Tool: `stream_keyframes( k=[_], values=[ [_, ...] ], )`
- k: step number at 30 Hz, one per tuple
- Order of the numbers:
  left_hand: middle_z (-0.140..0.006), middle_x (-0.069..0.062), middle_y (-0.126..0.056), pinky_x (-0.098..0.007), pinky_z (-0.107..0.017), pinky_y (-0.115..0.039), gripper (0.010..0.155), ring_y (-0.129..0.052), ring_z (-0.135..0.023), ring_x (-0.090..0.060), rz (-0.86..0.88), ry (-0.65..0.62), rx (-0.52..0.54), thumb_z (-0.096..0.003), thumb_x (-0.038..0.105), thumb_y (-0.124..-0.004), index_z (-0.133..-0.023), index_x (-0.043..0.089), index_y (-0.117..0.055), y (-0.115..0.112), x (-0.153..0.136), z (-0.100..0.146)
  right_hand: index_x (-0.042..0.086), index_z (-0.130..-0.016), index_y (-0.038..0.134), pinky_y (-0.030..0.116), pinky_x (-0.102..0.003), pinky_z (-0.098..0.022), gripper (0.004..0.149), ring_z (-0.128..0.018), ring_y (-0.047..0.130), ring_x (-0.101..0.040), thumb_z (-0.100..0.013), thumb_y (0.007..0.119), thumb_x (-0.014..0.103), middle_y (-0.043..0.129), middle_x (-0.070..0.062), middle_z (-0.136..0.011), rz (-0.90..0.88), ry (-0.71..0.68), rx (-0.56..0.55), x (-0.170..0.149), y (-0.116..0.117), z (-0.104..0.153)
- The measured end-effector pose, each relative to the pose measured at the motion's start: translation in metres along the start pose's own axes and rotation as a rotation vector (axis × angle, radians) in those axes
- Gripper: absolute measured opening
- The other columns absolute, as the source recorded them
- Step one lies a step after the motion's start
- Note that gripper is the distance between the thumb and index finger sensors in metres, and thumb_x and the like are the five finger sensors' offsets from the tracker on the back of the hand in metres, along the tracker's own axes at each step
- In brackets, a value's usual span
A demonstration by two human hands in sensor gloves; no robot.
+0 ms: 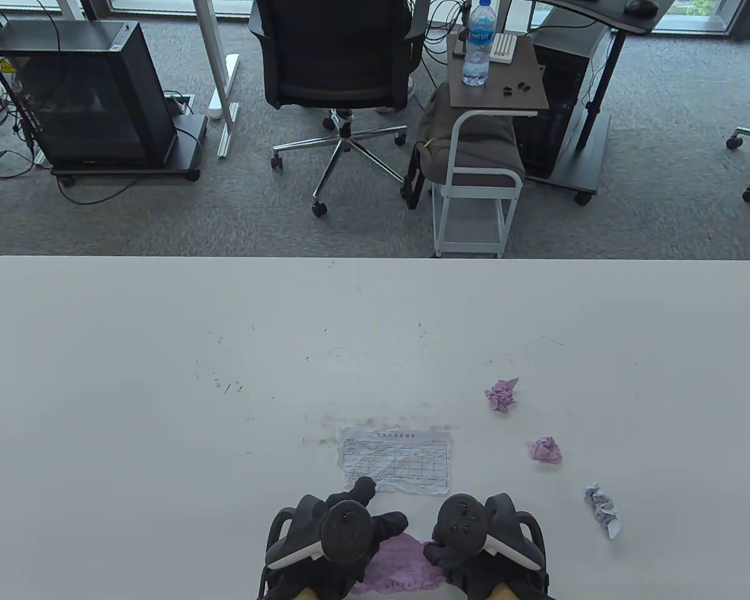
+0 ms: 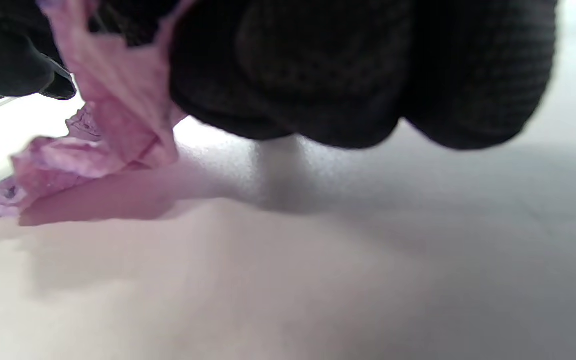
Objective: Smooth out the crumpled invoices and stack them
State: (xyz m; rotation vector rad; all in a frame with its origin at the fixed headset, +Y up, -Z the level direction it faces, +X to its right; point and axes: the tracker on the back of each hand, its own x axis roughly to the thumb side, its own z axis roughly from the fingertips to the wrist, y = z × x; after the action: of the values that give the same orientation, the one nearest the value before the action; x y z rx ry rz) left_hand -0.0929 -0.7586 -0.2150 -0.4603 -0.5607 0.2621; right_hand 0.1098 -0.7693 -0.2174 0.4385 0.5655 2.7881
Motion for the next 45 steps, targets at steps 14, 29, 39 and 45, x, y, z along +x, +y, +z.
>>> stream_keyframes(
  k=[14,29,39,45],
  values=[
    [-0.109,-0.019,0.001,-0.071,-0.068,-0.044,0.074,-0.017,-0.099,-0.061,-0.087,0.298,-0.308,-0.0544,0.044,-0.078,-0.111,0.038,-0.03,-0.017,-0.011,-0.005,0.012,-0.083,0.078,0.091,-0.041,-0.028,0.038,-0.028,0.099,-0.016,-0.055,0.08,0.036,0.099,-0.002,-0.048,0.035,0.055,-0.034,-0.004,-0.002,0.001],
    [-0.107,-0.017,0.008,-0.072,-0.067,-0.034,0.083,-0.002,-0.097,-0.061,0.003,0.357,-0.367,-0.0534,0.047,-0.078,-0.109,0.034,-0.018,-0.017,-0.019,-0.002,0.014,-0.09,0.072,0.089,-0.045,-0.034,0.039,-0.042,0.1,-0.024,-0.056,0.079,0.034,0.096,-0.01,-0.065,0.031,0.256,-0.08,-0.032,-0.016,0.01],
    [-0.106,-0.016,0.009,-0.073,-0.066,-0.031,0.083,0.0,-0.096,-0.06,0.029,0.351,-0.378,-0.054,0.046,-0.079,-0.109,0.034,-0.017,-0.017,-0.021,-0.001,0.013,-0.096,0.061,0.082,-0.055,-0.047,0.05,-0.081,0.073,-0.046,-0.056,0.075,0.041,0.057,-0.027,-0.102,-0.032,-0.258,-0.217,0.015,-0.025,0.018],
    [-0.106,-0.016,0.009,-0.073,-0.066,-0.031,0.083,0.001,-0.096,-0.061,0.029,0.349,-0.379,-0.0541,0.046,-0.079,-0.109,0.034,-0.017,-0.017,-0.021,-0.001,0.015,-0.093,0.065,0.078,-0.059,-0.053,0.044,-0.088,0.069,-0.046,-0.057,0.073,0.038,0.056,-0.023,-0.106,0.21,-0.494,0.056,0.064,0.015,0.012]
  ],
)
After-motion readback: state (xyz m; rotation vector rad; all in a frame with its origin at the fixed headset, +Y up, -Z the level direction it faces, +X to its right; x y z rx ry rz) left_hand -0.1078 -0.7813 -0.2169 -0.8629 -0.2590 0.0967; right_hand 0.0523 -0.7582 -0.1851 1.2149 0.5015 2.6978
